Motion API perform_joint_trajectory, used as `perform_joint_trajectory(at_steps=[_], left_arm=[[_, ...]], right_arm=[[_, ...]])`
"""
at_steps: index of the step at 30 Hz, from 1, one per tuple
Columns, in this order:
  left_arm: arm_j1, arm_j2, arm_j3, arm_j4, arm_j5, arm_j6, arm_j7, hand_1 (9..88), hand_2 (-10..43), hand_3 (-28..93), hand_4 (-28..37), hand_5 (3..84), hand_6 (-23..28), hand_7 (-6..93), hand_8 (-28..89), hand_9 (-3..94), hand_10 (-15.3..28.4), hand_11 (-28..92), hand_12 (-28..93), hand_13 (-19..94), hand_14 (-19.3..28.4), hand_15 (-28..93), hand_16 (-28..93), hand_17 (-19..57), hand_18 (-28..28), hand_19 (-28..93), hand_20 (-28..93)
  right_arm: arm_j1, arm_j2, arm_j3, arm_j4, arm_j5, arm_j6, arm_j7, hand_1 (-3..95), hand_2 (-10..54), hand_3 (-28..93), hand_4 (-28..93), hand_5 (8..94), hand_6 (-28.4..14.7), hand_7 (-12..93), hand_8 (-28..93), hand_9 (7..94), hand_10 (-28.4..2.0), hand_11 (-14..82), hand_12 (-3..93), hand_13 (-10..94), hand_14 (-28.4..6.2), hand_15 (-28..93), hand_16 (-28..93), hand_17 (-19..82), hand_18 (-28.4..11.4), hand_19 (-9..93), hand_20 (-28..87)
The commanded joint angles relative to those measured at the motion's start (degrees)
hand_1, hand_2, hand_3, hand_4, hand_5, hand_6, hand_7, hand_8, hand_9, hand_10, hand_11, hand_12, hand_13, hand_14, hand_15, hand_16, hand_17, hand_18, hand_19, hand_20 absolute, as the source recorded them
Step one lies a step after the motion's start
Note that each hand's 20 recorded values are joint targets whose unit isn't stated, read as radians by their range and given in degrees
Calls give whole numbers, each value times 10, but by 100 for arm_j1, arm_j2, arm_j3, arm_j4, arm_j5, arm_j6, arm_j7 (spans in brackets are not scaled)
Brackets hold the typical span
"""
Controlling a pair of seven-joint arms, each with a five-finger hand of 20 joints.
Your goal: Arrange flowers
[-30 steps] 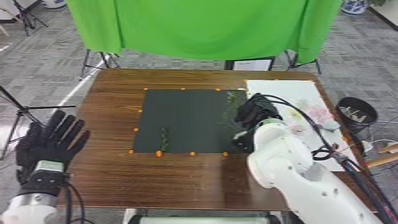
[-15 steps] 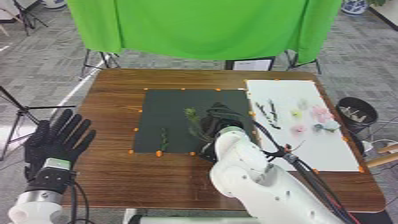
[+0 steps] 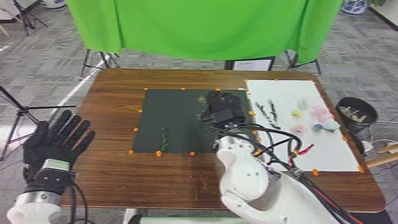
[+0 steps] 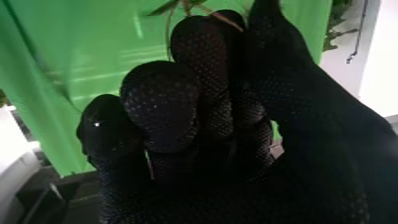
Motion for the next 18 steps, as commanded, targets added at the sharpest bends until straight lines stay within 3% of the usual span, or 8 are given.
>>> perform_joint_trajectory(at_steps=[1,12,13,18], left_arm=[[-81,-5,69,40,42,13,-156,279,129,722,-283,441,82,121,-81,373,146,194,108,267,155,344,-65,-63,140,343,100],[-19,43,57,-24,33,125,-181,279,130,721,-283,441,82,121,-82,373,146,195,108,266,155,344,-65,-63,141,343,100],[-26,38,61,-24,46,147,-209,279,130,722,-283,441,83,121,-82,373,146,195,108,267,155,344,-65,-63,141,343,100],[-28,62,62,-25,44,165,-212,279,130,722,-283,441,83,122,-81,373,147,196,108,267,155,345,-64,-63,140,343,100]], right_arm=[[-132,-399,136,168,1296,-440,280,431,-95,798,-20,743,-33,504,129,869,-126,251,467,845,-73,597,353,567,-230,932,414],[-495,-924,378,396,2144,-166,944,434,-95,789,-39,737,-26,518,128,868,-129,280,443,874,-62,576,341,616,-206,932,383],[-559,-951,367,416,2109,49,930,438,-95,782,-54,734,-27,521,131,866,-133,294,429,878,-63,572,344,622,-203,932,376],[-697,-1012,377,331,2109,107,914,440,-95,730,-107,725,-32,525,147,854,-159,364,316,893,-66,551,349,635,-193,932,359]])
